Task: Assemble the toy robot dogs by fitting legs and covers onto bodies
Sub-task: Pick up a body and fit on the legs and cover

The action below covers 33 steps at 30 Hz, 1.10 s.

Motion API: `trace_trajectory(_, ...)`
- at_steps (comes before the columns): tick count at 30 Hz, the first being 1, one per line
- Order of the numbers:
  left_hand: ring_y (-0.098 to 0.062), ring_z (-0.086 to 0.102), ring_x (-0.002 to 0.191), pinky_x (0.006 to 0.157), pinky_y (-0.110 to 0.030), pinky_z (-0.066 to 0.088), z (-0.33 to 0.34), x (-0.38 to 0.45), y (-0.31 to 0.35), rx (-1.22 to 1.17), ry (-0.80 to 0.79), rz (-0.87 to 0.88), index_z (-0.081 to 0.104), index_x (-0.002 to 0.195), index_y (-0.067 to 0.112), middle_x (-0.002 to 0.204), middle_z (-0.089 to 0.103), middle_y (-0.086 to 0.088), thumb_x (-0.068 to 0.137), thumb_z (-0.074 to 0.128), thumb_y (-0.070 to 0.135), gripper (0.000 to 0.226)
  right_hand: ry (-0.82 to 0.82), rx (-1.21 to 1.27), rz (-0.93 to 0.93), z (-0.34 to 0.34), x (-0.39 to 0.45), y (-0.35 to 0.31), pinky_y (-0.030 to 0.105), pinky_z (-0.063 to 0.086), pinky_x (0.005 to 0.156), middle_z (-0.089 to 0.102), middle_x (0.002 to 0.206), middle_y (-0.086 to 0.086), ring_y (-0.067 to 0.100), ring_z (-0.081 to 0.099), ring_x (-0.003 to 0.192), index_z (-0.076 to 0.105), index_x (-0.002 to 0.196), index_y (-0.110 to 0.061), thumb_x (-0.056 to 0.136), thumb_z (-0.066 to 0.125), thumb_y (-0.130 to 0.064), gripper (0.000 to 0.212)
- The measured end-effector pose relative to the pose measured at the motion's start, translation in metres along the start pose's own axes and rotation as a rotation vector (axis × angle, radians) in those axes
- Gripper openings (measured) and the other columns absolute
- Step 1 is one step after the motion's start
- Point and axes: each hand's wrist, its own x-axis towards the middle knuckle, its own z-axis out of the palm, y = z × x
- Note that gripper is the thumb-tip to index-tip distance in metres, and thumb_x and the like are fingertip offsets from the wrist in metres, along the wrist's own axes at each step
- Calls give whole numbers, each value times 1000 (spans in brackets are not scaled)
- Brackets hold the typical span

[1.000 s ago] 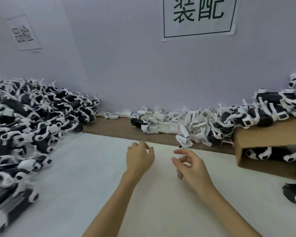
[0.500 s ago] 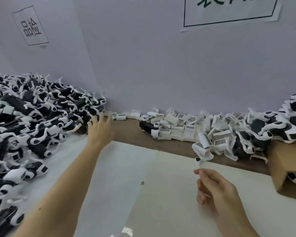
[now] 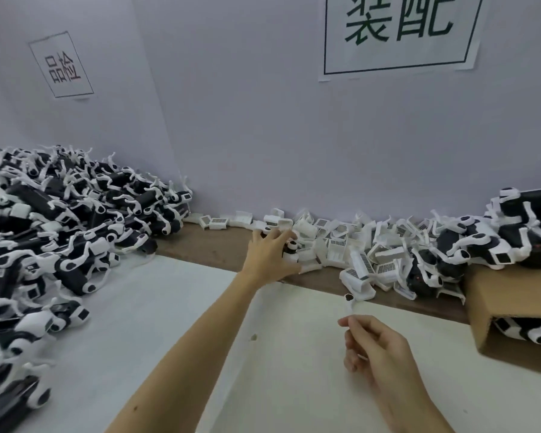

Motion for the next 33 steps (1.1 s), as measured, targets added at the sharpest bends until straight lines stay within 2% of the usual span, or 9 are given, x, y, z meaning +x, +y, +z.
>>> trace_trajectory(3, -32, 31, 136, 105, -49, 40, -2, -46, 33, -122, 61, 32, 60, 140, 37, 138, 55, 13, 83, 80, 52, 62, 10, 38, 13, 0, -1, -5, 30, 44, 52, 55, 75, 13, 19, 48, 54, 79, 95, -6, 98, 65, -18, 18)
trace_trajectory(6, -29, 33, 134, 111, -49, 42, 0, -96, 77, -329, 134, 139, 65, 138, 37, 133, 56, 13, 81, 84, 49, 61, 44, 255, 95, 1, -5, -15, 34, 46, 64, 63, 81, 12, 20, 55, 61, 72, 113, -1, 98, 62, -38, 42)
trace_trajectory(11, -26, 34, 134, 117, -40, 36, -1, -150, 145, -468, 321, 274, 64, 136, 38, 134, 50, 12, 82, 82, 45, 58, 11, 468, 272, -13, -23, -37, 49, 44, 112, 65, 135, 23, 41, 63, 125, 56, 141, -2, 106, 39, -60, 70)
trace_trajectory(14, -23, 33, 143, 120, -37, 36, -2, -164, 161, -606, 232, 323, 54, 147, 36, 145, 42, 12, 79, 89, 35, 76, 9, 501, 308, -32, -44, -48, 52, 47, 109, 62, 140, 28, 44, 60, 132, 54, 146, 0, 104, 38, -65, 79)
trace_trajectory(20, -23, 29, 158, 127, -45, 35, 3, -180, 159, -796, -120, 405, 29, 164, 25, 162, 23, 2, 78, 95, 20, 109, -70, 396, 323, -65, -77, -66, 52, 46, 108, 62, 135, 34, 44, 64, 120, 71, 129, -1, 92, 58, -72, 82)
trace_trajectory(24, -9, 26, 160, 125, -36, 38, 0, -180, 150, -991, -243, 402, 42, 152, 17, 174, 17, 15, 92, 83, 9, 74, -31, 330, 276, -58, -81, -70, 44, 55, 96, 65, 137, 25, 35, 66, 117, 64, 141, -9, 93, 71, -49, 63)
trace_trajectory(27, -11, 45, 150, 108, -30, 54, 0, -179, 149, -951, -102, 312, 64, 131, 16, 161, 42, 17, 101, 73, 14, 31, -28, 395, 216, -54, -78, -72, 50, 49, 110, 61, 144, 22, 34, 62, 132, 53, 147, -4, 101, 65, -32, 56)
trace_trajectory(30, -20, 65, 119, 91, -32, 58, 9, -185, 158, -910, 24, 230, 65, 134, 25, 132, 62, 13, 105, 65, 10, 33, 21, 439, 147, -51, -79, -72, 50, 40, 120, 58, 148, 23, 31, 58, 136, 47, 151, 1, 96, 68, -24, 64)
trace_trajectory(33, -24, 69, 107, 85, -33, 60, 15, -187, 165, -1029, -28, 154, 64, 137, 26, 125, 68, 5, 108, 61, 12, 32, 53, 398, 98, -50, -82, -68, 47, 48, 113, 65, 139, 19, 29, 64, 129, 49, 148, -1, 96, 70, -32, 64)
